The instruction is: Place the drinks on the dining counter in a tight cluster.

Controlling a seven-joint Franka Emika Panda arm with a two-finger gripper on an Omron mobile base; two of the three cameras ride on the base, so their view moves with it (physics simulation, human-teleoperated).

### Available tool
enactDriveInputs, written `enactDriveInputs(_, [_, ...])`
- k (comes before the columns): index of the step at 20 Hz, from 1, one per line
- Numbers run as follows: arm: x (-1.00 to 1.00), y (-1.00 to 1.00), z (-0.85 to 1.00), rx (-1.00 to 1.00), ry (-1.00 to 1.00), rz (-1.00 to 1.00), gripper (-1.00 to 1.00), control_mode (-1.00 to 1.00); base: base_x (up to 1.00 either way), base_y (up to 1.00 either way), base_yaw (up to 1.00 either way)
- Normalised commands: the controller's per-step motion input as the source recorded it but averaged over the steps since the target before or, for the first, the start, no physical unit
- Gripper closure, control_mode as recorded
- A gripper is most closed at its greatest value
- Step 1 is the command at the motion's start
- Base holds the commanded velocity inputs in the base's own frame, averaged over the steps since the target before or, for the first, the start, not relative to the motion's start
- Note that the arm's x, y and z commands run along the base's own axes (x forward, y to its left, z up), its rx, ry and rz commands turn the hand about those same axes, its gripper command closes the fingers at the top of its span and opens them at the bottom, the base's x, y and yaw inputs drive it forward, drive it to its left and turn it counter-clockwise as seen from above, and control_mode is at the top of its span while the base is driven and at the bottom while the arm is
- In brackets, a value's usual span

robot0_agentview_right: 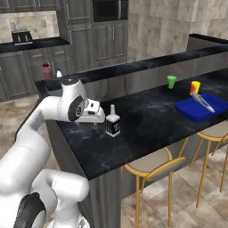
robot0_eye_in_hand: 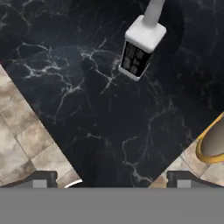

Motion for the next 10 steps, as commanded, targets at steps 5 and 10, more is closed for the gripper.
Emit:
enactDriveInputs(5, [-0.97, 0.08, 0.37, 0.0, -0.05, -0.32, -1.0, -1.0, 0.0, 0.0, 0.0])
enactDriveInputs(10, [-0.78, 0.18, 0.39, 0.0, -0.01, -0.14, -1.0, -1.0, 0.0, 0.0, 0.0])
